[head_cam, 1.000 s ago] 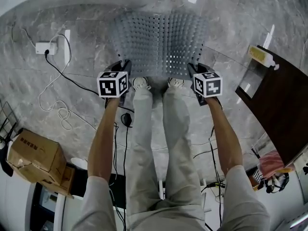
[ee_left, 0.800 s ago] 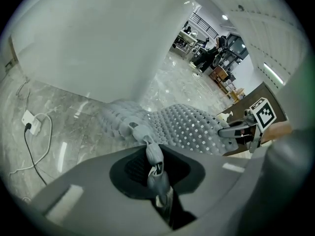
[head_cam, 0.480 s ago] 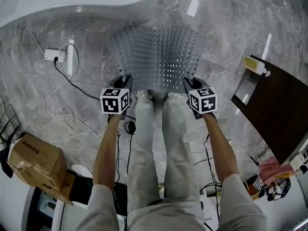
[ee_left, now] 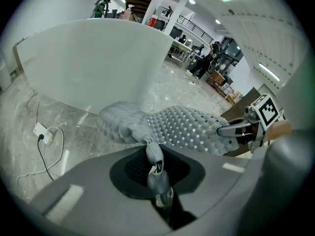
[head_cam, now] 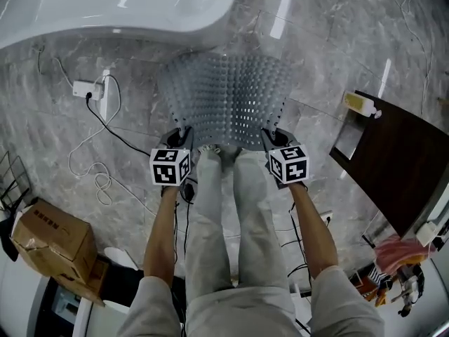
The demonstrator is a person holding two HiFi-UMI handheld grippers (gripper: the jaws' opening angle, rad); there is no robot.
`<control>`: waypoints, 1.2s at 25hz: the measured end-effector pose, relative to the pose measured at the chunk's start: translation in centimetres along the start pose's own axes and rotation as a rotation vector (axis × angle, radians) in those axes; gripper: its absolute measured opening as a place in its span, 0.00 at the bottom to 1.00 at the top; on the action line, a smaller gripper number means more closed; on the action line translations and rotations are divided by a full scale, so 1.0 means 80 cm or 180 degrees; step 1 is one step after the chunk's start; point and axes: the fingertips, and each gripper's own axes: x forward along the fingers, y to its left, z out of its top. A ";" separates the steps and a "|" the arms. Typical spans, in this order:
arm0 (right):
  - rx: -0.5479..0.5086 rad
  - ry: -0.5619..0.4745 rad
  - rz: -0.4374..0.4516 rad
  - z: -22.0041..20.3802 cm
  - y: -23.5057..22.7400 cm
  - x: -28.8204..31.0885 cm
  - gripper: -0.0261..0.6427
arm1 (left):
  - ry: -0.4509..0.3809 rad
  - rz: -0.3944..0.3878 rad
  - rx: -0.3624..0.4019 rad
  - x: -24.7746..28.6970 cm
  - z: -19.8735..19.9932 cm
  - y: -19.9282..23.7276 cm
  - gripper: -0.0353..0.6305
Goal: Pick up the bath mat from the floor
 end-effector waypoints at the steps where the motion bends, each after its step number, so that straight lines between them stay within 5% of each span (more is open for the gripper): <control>1: 0.0006 -0.0017 0.0002 0.003 0.002 -0.007 0.11 | -0.0020 0.0005 -0.0013 -0.007 0.003 -0.003 0.13; 30: -0.0057 -0.0666 -0.0102 0.127 0.063 -0.260 0.11 | -0.0513 -0.0145 -0.0053 -0.211 0.128 -0.131 0.13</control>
